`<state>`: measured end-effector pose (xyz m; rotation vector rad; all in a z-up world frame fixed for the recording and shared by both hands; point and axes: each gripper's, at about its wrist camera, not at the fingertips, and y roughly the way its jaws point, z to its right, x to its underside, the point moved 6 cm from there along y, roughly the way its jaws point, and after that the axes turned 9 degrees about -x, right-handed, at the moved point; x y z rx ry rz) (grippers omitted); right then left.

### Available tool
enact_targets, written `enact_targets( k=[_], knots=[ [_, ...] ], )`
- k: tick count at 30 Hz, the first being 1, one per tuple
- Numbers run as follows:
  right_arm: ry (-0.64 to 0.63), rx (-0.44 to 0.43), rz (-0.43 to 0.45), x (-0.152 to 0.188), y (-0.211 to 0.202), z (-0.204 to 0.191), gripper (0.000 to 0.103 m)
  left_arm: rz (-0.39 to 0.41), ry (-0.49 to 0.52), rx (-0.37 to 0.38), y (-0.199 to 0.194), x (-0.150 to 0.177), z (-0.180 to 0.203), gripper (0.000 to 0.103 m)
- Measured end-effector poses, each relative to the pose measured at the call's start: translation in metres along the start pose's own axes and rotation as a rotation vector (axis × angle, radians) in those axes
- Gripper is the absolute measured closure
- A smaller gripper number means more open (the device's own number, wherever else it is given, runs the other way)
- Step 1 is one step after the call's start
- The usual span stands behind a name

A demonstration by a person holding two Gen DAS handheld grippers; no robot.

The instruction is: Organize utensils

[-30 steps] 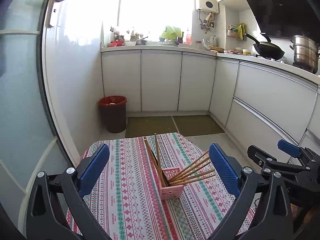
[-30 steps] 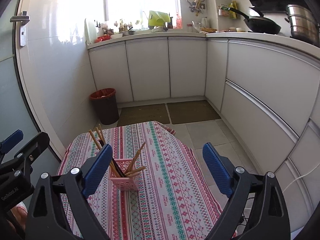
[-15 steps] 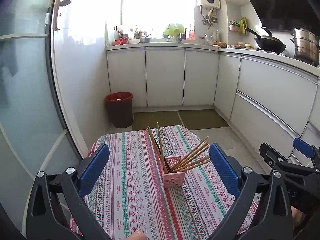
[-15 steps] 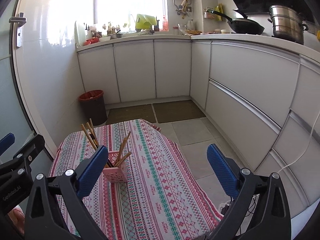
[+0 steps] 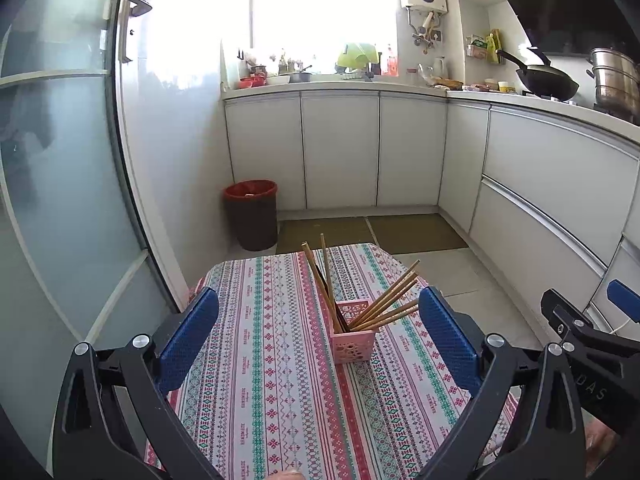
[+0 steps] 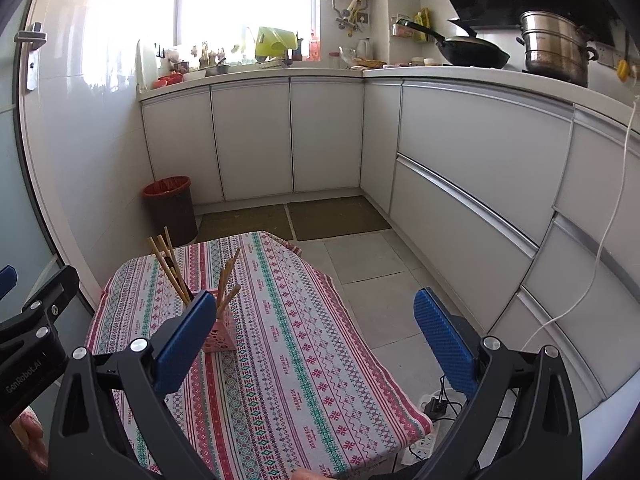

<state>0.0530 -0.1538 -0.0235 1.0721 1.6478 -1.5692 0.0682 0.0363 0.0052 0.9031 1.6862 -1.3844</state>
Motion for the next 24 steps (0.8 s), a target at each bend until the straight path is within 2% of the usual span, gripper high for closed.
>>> enact_targets(
  k=[24],
  knots=[
    [0.004,-0.013,-0.036,0.0071,-0.0008,0.0035,0.007,-0.024,0.003,-0.009,0.0004,0.0039,0.0041,0.007]
  ],
)
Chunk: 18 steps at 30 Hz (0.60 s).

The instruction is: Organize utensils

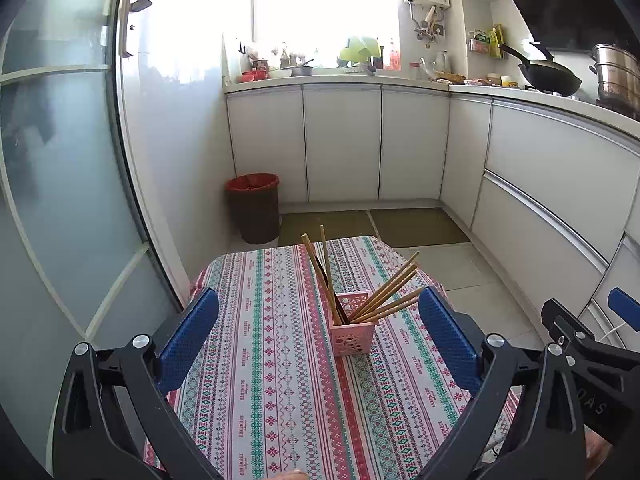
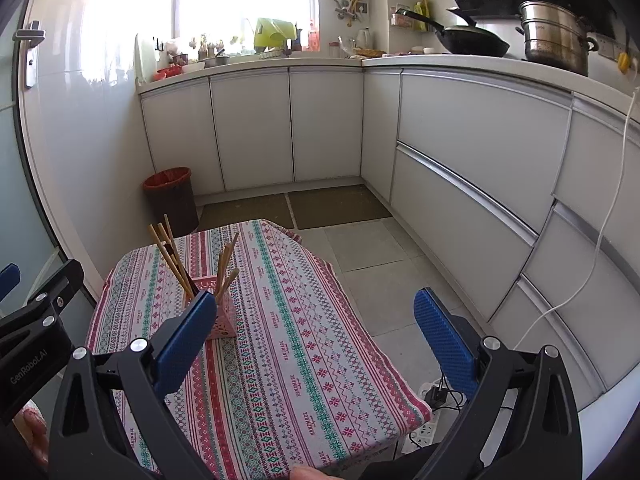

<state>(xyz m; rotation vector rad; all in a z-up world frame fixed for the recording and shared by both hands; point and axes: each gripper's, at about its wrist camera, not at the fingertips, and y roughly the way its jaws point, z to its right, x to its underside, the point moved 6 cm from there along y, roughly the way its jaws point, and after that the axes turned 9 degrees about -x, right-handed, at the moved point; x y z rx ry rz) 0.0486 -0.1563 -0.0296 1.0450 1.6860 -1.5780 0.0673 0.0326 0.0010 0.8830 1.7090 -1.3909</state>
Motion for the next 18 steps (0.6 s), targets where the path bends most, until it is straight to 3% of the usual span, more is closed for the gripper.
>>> enact_targets(
  k=[18],
  knots=[
    [0.008,-0.008,-0.022,0.0043,0.0060,-0.0001,0.007,-0.008,0.009,-0.008,0.0031,0.0016,0.0023,0.007]
  ],
)
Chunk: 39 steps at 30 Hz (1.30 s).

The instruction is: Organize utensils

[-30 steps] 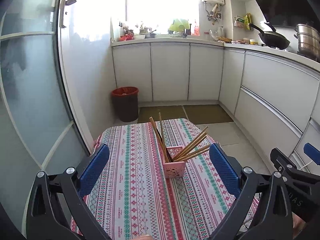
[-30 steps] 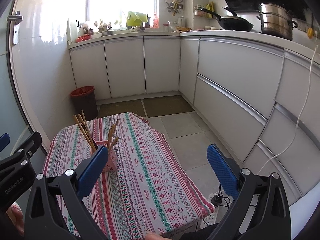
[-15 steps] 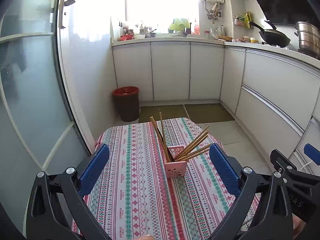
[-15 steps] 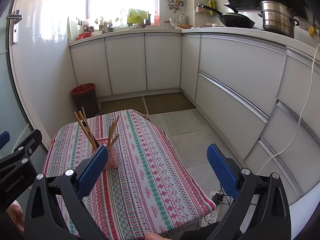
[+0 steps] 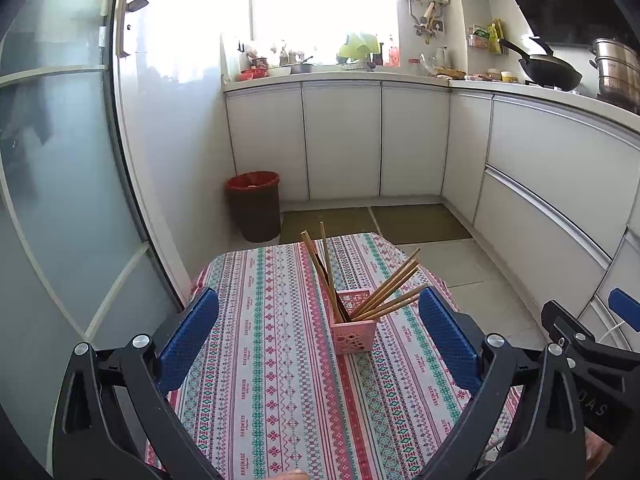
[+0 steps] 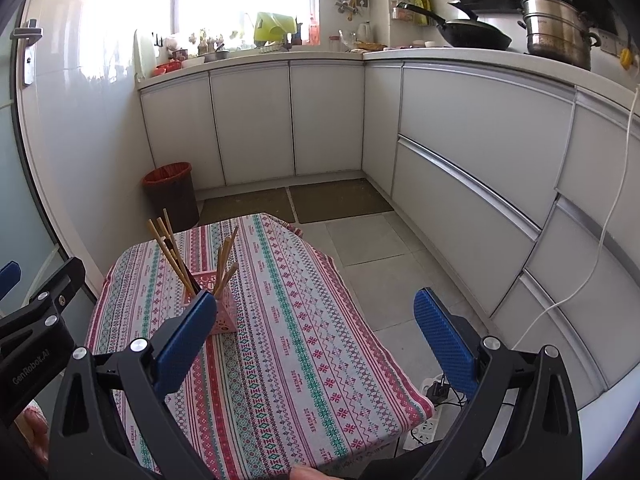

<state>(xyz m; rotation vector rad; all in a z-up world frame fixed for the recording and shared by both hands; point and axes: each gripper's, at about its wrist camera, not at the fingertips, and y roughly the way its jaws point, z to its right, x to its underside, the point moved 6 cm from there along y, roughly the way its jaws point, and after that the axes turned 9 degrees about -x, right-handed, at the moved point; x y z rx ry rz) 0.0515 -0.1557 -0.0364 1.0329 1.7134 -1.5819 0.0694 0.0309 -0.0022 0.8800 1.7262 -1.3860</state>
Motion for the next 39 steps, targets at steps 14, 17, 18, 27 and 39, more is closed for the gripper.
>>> enact_targets(
  k=[14,17,18,27,39],
  knots=[
    [0.001,-0.002,-0.010,0.0022,0.0020,0.0001,0.007,-0.004,0.000,-0.003,0.0033,0.0012,-0.0014,0.007],
    [0.002,-0.004,-0.014,0.0026,0.0024,0.0001,0.007,-0.002,0.001,-0.008,0.0037,0.0015,-0.0017,0.007],
    [0.002,-0.004,-0.015,0.0026,0.0024,0.0005,0.007,-0.002,0.002,-0.010,0.0042,0.0014,-0.0021,0.007],
    [0.007,-0.004,-0.020,0.0030,0.0040,0.0013,0.007,-0.003,0.022,-0.009,0.0051,0.0034,0.0007,0.007],
    [0.029,-0.004,-0.034,0.0034,0.0081,0.0053,0.007,-0.009,0.033,0.025,0.0060,0.0062,0.0039,0.027]
  ],
)
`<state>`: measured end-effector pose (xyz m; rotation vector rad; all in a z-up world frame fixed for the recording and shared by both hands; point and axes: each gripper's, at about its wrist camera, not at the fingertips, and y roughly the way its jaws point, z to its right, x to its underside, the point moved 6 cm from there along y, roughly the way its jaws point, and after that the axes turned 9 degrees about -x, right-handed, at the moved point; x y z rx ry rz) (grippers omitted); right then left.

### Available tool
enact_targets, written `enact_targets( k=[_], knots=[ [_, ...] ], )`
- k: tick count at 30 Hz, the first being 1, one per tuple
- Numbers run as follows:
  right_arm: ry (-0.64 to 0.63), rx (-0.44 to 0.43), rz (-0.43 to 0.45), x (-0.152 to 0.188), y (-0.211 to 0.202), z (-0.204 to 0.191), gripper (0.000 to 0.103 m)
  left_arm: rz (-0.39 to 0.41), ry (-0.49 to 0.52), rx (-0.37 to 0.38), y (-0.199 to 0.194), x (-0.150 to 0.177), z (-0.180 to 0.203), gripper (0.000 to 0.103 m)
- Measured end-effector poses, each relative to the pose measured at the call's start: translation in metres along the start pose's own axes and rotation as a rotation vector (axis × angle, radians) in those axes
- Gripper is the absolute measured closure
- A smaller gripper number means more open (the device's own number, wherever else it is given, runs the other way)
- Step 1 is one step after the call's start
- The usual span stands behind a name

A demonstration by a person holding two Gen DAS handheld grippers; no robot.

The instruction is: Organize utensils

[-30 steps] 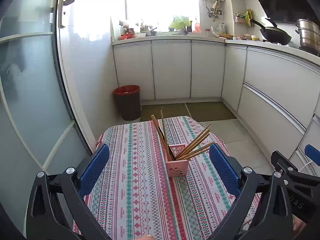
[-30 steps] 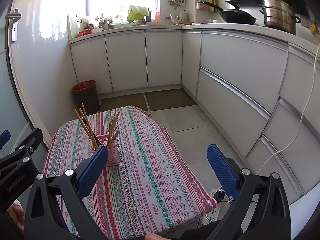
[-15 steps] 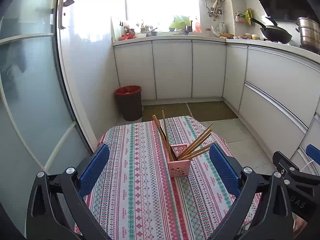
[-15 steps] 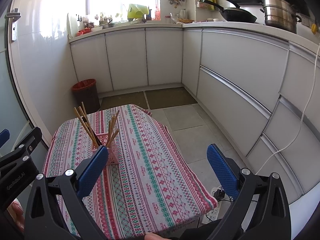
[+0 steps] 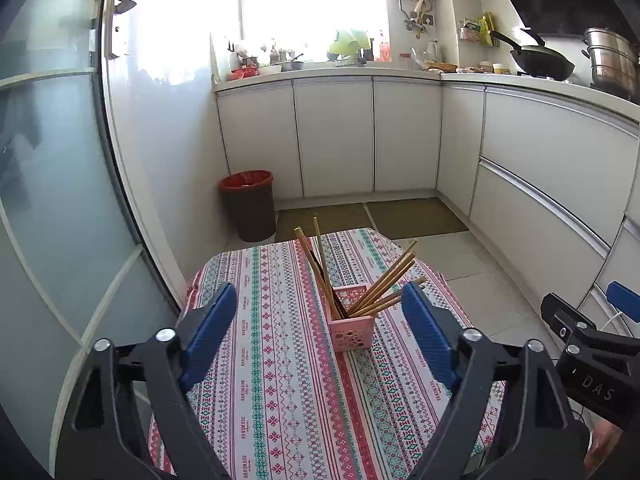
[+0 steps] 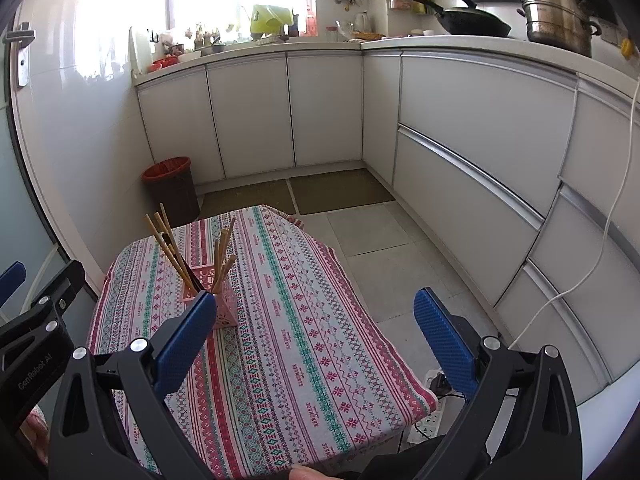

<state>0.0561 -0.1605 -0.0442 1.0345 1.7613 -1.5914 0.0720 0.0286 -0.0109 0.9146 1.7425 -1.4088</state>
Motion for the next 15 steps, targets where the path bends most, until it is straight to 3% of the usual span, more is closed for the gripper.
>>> enact_targets(
  k=[6,10,15],
  knots=[
    [0.007,0.003,-0.004,-0.0005,0.0020,0.0013,0.007,-0.001,-0.002,-0.003,0.0013,0.0004,-0.0004,0.027],
    [0.007,0.004,-0.003,-0.0005,0.0024,0.0001,0.007,0.007,-0.016,-0.011,-0.0005,-0.0012,-0.0023,0.007],
    [0.013,0.004,-0.003,0.0004,0.0024,0.0002,0.007,0.011,-0.016,-0.036,-0.0032,-0.0035,-0.0049,0.007]
  ],
)
